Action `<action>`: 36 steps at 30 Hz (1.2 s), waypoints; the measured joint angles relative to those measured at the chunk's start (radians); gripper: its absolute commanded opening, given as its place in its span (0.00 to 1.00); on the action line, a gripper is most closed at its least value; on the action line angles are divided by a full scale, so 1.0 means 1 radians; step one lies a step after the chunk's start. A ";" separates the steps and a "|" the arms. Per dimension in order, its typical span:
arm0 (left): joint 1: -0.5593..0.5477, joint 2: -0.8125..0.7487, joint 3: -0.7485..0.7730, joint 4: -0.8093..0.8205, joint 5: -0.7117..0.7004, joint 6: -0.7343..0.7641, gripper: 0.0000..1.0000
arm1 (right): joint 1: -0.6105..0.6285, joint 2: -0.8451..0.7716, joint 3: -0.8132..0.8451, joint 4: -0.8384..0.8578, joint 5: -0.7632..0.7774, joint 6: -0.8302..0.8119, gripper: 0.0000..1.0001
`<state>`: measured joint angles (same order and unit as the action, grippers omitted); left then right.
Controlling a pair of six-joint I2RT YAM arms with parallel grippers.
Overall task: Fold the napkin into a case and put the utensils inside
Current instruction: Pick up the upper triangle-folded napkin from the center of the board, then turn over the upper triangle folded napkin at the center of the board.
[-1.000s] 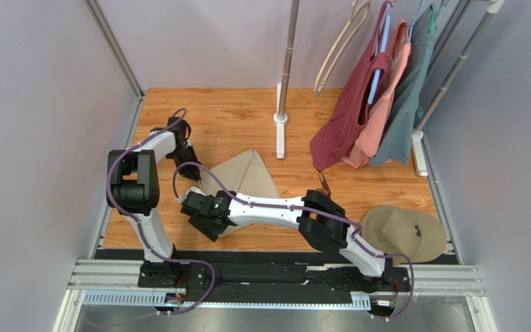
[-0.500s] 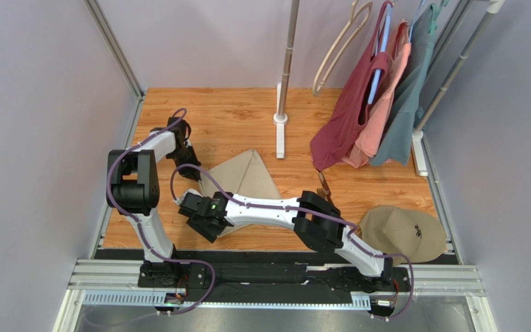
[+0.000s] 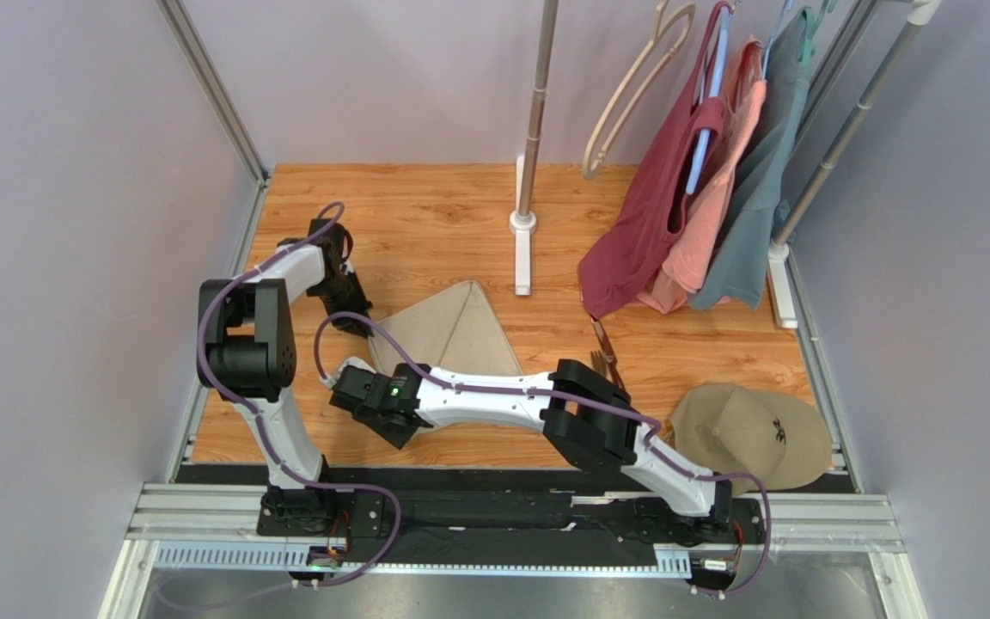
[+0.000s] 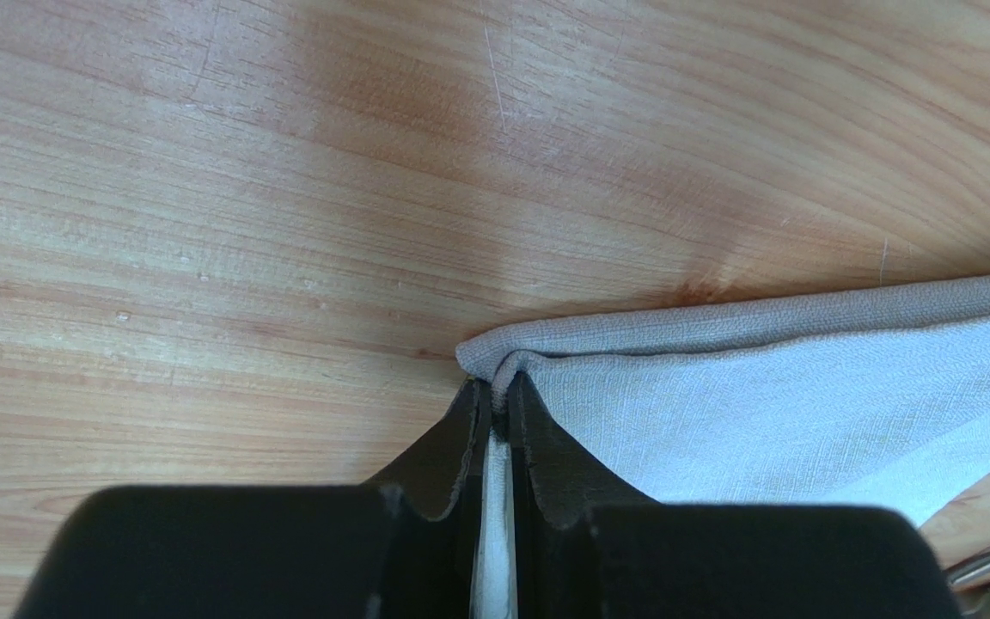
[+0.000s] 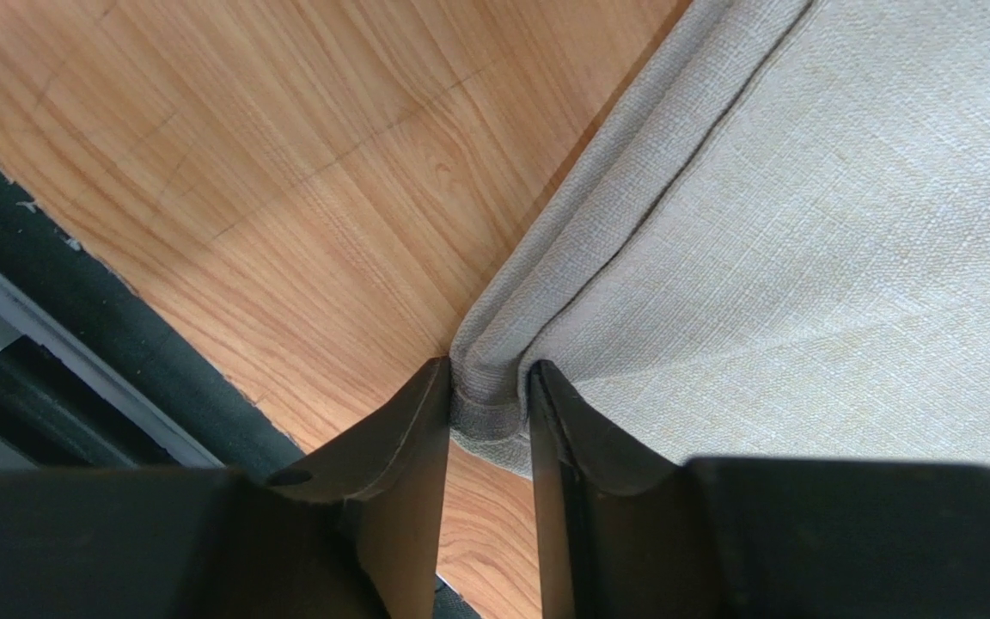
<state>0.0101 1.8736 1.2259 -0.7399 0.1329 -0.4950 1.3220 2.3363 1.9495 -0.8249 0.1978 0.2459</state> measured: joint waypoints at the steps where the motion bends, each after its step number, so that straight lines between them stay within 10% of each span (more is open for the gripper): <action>1: 0.002 0.000 0.000 0.000 0.001 -0.001 0.05 | 0.000 0.001 0.002 -0.001 0.005 0.000 0.20; 4: 0.010 0.000 -0.004 0.003 0.015 -0.007 0.00 | 0.000 0.004 0.007 -0.005 0.027 -0.004 0.00; 19: 0.308 -0.433 -0.085 -0.110 0.153 -0.060 0.00 | 0.002 -0.060 0.121 0.122 -0.244 0.017 0.00; 28: 0.313 -0.685 0.212 -0.242 0.098 -0.053 0.00 | -0.092 -0.364 -0.145 0.692 -0.630 0.291 0.00; 36: -0.018 -0.372 0.192 -0.097 -0.003 -0.060 0.00 | -0.277 -0.373 -0.666 1.344 -0.807 0.682 0.00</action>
<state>-0.0082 1.5017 1.4181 -0.8364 0.1303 -0.5552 1.0447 1.9629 1.2839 0.5190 -0.6090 0.9276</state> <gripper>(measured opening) 0.085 0.030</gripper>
